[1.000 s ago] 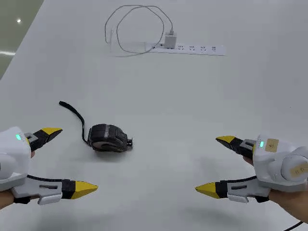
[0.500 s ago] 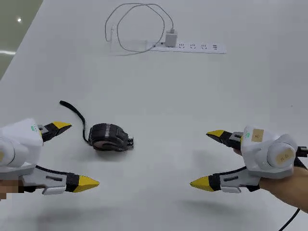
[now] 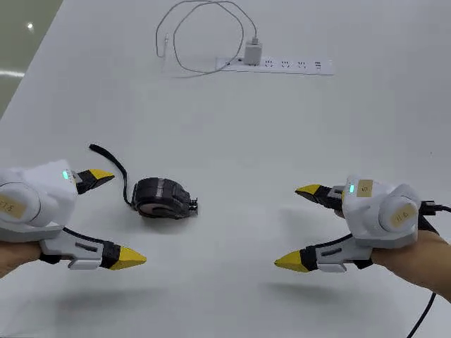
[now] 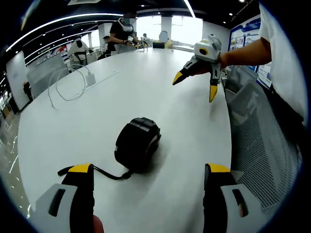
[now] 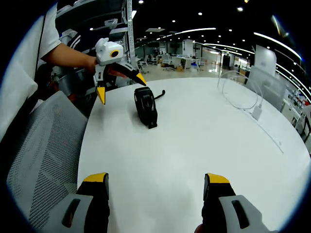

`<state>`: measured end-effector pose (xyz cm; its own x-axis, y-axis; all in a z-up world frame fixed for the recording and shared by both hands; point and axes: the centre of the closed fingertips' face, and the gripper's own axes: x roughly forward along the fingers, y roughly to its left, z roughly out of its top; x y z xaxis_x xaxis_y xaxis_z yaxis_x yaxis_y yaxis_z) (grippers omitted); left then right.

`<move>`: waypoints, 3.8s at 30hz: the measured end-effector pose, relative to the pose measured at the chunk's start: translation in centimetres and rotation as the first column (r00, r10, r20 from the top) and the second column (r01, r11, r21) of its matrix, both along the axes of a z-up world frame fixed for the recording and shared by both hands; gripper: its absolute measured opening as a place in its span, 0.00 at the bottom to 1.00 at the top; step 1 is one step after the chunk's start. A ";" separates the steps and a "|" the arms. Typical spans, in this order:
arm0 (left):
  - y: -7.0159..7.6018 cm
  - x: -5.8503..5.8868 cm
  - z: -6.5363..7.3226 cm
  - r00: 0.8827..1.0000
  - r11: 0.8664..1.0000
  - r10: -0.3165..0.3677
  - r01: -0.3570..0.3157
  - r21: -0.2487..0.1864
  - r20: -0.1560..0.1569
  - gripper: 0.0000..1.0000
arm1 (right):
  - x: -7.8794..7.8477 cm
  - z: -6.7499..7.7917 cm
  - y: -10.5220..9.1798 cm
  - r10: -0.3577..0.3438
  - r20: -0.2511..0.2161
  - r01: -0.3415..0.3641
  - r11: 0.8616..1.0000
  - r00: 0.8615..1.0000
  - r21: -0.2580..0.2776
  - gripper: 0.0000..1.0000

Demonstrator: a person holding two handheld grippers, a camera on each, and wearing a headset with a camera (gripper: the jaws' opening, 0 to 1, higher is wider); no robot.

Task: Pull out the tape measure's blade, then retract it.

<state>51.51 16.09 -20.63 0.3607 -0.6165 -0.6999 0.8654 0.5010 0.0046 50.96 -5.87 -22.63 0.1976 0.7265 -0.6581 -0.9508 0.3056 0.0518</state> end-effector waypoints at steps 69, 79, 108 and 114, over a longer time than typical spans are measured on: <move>-1.6 3.5 -3.8 0.959 0.941 -0.257 0.277 0.193 -0.121 0.32 | 2.1 -1.2 2.4 0.083 -0.017 -0.083 0.997 0.996 -0.006 0.76; -1.6 3.5 -3.9 0.955 0.936 -0.269 0.289 0.200 -0.123 0.29 | 2.6 -1.2 2.9 0.085 -0.014 -0.085 0.996 0.996 0.003 0.75; -1.5 3.5 -4.1 0.955 0.930 -0.274 0.293 0.224 -0.113 0.27 | 3.7 -1.2 6.0 0.104 -0.008 -0.103 0.993 0.995 0.055 0.69; -1.5 3.5 -4.1 0.956 0.930 -0.271 0.291 0.226 -0.115 0.27 | 4.0 -1.6 7.1 0.106 -0.021 -0.104 0.992 0.994 0.072 0.67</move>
